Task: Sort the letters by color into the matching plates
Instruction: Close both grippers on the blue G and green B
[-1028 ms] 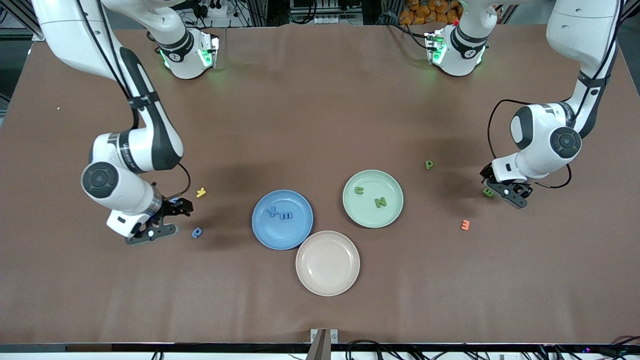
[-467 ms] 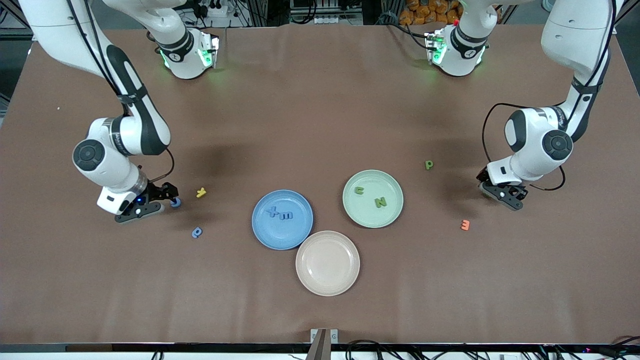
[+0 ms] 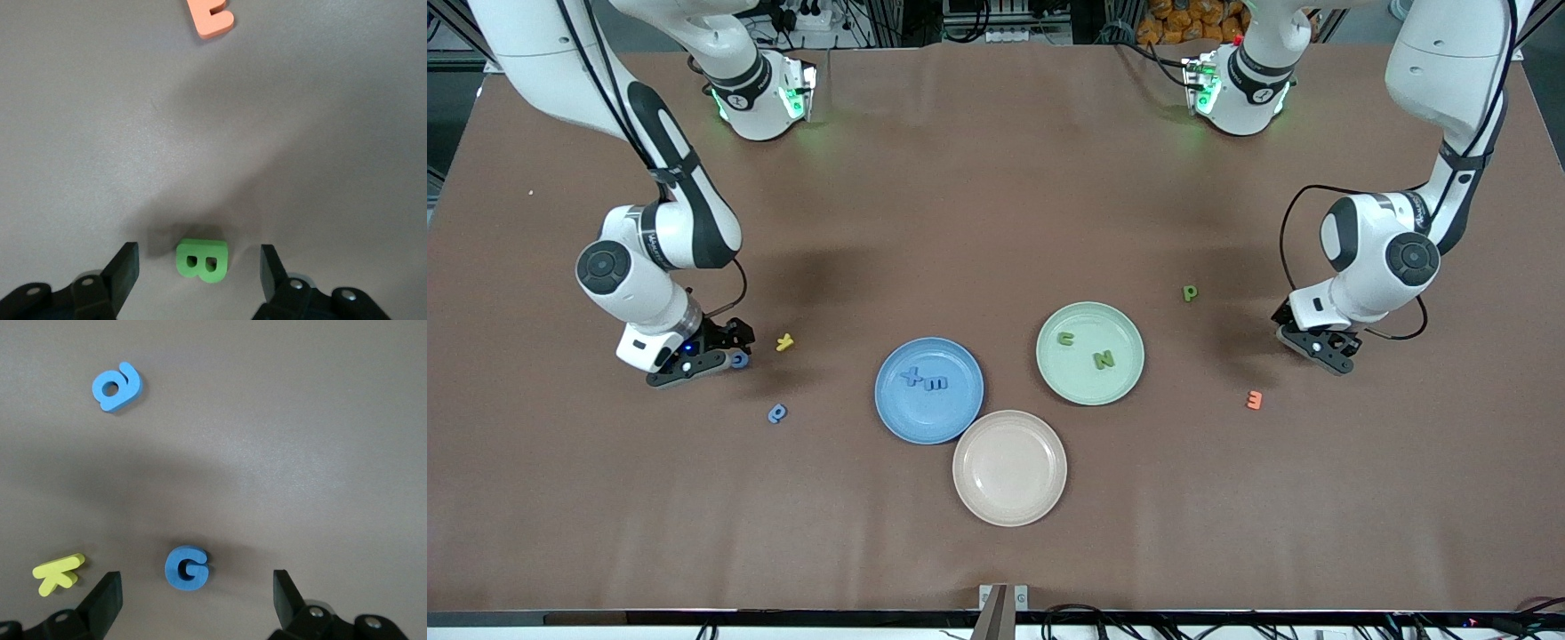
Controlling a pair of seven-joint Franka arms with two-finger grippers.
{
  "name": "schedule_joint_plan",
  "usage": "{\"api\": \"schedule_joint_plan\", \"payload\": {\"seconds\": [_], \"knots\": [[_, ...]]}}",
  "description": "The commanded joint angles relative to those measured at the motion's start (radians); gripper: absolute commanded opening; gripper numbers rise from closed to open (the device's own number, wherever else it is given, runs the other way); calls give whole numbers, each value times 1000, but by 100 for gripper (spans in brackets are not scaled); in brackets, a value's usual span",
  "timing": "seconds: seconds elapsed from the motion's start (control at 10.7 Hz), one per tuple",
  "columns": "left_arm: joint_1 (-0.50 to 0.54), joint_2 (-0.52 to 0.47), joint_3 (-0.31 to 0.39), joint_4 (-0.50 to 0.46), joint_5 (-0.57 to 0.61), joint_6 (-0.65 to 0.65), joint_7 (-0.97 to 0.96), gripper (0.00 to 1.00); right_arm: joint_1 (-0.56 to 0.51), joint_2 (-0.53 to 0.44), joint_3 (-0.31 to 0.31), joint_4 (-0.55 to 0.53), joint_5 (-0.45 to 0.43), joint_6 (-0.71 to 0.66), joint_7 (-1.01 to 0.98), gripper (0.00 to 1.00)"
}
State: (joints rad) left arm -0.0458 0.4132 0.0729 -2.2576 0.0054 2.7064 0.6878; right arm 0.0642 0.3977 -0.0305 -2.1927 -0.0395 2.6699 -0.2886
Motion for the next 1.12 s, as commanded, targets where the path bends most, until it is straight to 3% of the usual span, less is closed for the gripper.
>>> {"api": "schedule_joint_plan", "payload": {"seconds": [0.0,0.37,0.56,1.03], "knots": [[-12,9,7,-2,-22,27,-11,79,-9,18,12,-18,-5,51,-3,100],[-17,13,7,-2,-22,30,-11,72,-12,44,11,-16,-6,77,-3,100],[-17,15,7,-2,-22,30,-11,65,-12,52,11,-18,-8,88,-6,95],[-17,21,7,3,-22,32,-11,33,-9,66,11,-22,-11,99,-10,57]]}}
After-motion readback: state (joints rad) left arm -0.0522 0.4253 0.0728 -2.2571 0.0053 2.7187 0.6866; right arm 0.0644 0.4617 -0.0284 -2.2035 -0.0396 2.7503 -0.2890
